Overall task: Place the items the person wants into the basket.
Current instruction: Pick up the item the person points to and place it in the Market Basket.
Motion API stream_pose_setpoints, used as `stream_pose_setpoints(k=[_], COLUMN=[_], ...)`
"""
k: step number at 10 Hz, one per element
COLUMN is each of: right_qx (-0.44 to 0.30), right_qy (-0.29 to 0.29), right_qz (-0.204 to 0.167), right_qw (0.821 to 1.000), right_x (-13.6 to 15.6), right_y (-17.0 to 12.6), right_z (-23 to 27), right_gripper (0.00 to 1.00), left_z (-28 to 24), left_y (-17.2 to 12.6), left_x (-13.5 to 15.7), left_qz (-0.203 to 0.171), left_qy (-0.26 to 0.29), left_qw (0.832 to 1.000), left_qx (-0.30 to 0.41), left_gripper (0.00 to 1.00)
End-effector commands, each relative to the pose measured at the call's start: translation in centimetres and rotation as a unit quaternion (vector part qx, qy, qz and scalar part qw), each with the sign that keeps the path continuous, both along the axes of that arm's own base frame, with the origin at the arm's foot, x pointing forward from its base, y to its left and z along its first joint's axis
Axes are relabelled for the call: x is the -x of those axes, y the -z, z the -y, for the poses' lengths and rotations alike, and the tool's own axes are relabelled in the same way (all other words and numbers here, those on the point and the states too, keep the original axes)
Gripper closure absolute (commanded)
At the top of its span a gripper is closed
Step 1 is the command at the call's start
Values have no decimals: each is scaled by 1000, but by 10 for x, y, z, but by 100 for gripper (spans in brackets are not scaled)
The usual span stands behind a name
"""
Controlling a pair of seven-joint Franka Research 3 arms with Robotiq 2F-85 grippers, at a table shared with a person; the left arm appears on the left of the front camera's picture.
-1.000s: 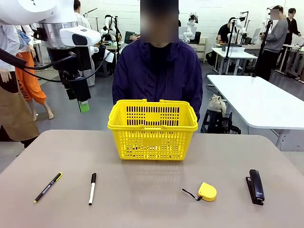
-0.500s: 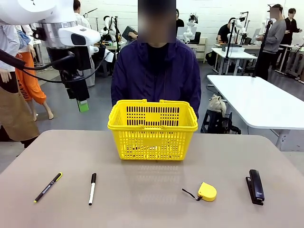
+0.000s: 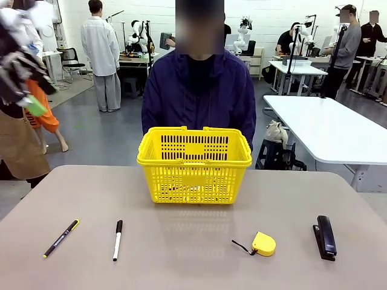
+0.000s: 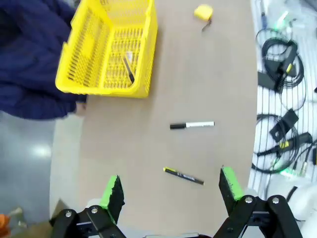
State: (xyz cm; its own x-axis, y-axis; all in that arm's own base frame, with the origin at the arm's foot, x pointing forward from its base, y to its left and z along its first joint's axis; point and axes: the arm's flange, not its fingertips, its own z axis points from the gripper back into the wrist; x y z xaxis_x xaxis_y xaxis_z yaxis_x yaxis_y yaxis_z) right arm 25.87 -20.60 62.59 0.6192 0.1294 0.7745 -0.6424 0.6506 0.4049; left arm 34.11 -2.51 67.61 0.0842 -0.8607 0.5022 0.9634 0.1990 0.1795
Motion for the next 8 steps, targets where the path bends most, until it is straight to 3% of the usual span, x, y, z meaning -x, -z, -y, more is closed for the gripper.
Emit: stream_pose_setpoints(k=[1, 4, 8], right_qx=[-10, -10, -10], right_qy=[-6, -6, -6], right_qz=[12, 12, 12], right_qw=[1000, 1000, 1000], right_x=[-1, -1, -1], right_y=[1, 1, 1], right_z=[-2, -2, -2], right_gripper=[0, 0, 0], left_z=[-69, -137, -167], left_y=[29, 67, 69], left_x=[4, 15, 32], left_qz=[-8, -29, -27], left_qy=[11, -59, -85], left_qw=[989, 979, 980], left_qx=[145, 195, 176], left_gripper=[0, 0, 0])
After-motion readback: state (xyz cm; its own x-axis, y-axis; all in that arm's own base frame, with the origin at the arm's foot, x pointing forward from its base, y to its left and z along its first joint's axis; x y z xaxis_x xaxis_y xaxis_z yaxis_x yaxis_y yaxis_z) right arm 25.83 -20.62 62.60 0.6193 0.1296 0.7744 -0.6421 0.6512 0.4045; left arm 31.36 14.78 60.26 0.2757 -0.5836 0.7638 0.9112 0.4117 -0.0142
